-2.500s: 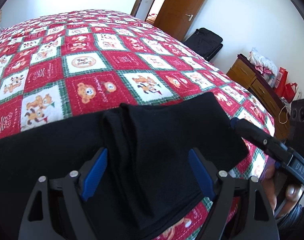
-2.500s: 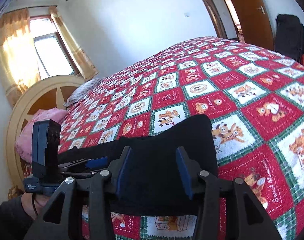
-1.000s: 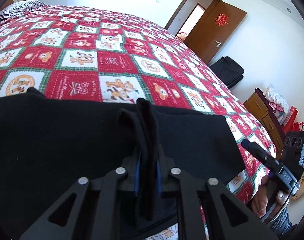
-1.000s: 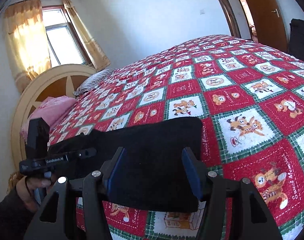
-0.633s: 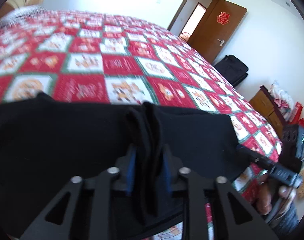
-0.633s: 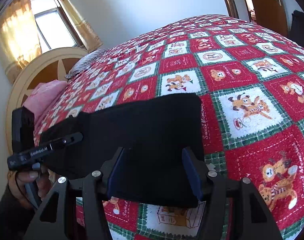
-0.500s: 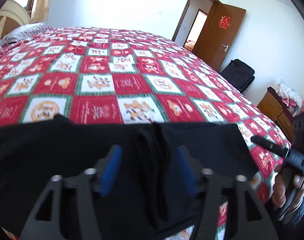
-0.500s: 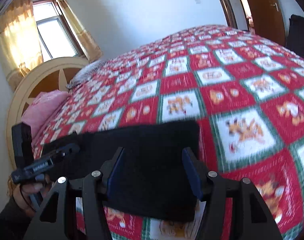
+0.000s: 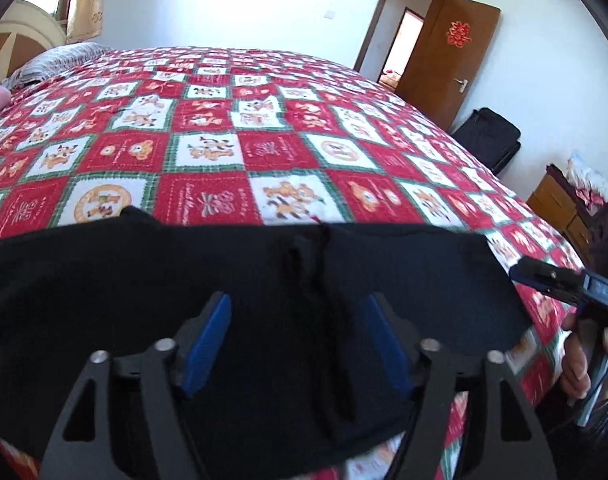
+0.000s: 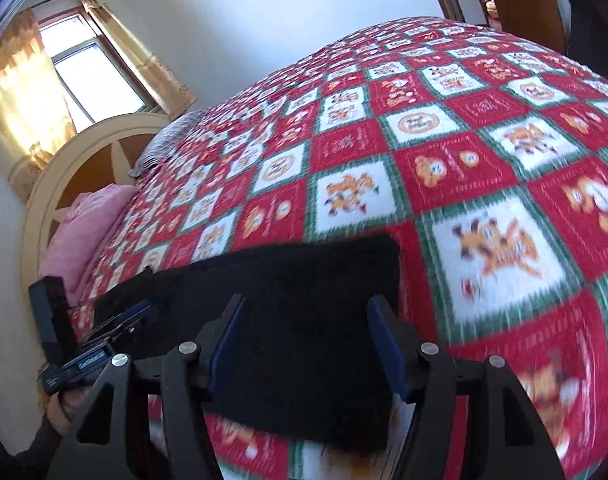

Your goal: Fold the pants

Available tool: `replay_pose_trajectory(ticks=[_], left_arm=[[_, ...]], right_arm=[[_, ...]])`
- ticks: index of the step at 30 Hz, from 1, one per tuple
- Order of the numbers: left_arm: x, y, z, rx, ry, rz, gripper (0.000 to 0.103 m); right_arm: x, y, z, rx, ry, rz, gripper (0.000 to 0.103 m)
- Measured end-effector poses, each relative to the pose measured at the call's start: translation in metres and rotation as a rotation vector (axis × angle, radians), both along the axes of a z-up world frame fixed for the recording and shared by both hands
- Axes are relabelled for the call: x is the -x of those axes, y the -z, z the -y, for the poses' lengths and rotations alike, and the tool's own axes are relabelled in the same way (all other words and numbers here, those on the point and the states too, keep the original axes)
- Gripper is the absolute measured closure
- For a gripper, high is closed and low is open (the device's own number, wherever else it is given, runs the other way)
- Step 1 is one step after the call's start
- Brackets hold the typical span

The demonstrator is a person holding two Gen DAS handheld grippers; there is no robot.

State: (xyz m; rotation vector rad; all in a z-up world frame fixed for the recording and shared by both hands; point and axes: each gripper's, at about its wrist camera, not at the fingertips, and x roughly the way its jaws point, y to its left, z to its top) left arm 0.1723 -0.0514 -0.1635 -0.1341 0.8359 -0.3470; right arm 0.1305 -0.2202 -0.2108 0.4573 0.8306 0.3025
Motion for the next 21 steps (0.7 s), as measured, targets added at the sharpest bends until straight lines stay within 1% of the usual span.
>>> replay_pose_trajectory(ticks=[2,4,6,9,11,13,16,18,21], left_arm=[[0.008,0.003,0.007,-0.023,0.021,0.004,0.024],[0.006,0.010,0.010,-0.050,0.022,-0.016,0.024],[0.007,0.013,0.011,-0.060,0.015,-0.003,0.024],[0.007,0.012,0.014,-0.080,0.020,0.002,0.022],[0.008,0.012,0.012,-0.073,0.019,0.000,0.022],[0.009,0.011,0.009,-0.056,0.018,-0.005,0.022],[0.009,0.010,0.004,-0.033,0.018,-0.011,0.022],[0.009,0.010,0.003,-0.025,0.020,-0.013,0.022],[0.010,0.009,-0.001,-0.021,0.020,-0.013,0.022]], right_arm=[[0.017,0.001,-0.006,0.020,-0.018,-0.013,0.040],[0.031,0.010,-0.010,0.028,-0.035,-0.038,0.040],[0.038,0.021,-0.012,0.038,-0.047,-0.047,0.040],[0.035,0.030,-0.010,0.033,-0.053,-0.046,0.040],[0.036,0.026,-0.010,0.029,-0.044,-0.050,0.040],[0.040,0.017,-0.013,0.051,-0.020,-0.045,0.040],[0.044,0.002,-0.028,0.092,-0.014,-0.004,0.040],[0.041,-0.006,-0.045,0.089,-0.046,0.030,0.040],[0.027,-0.012,-0.081,0.080,-0.124,0.069,0.040]])
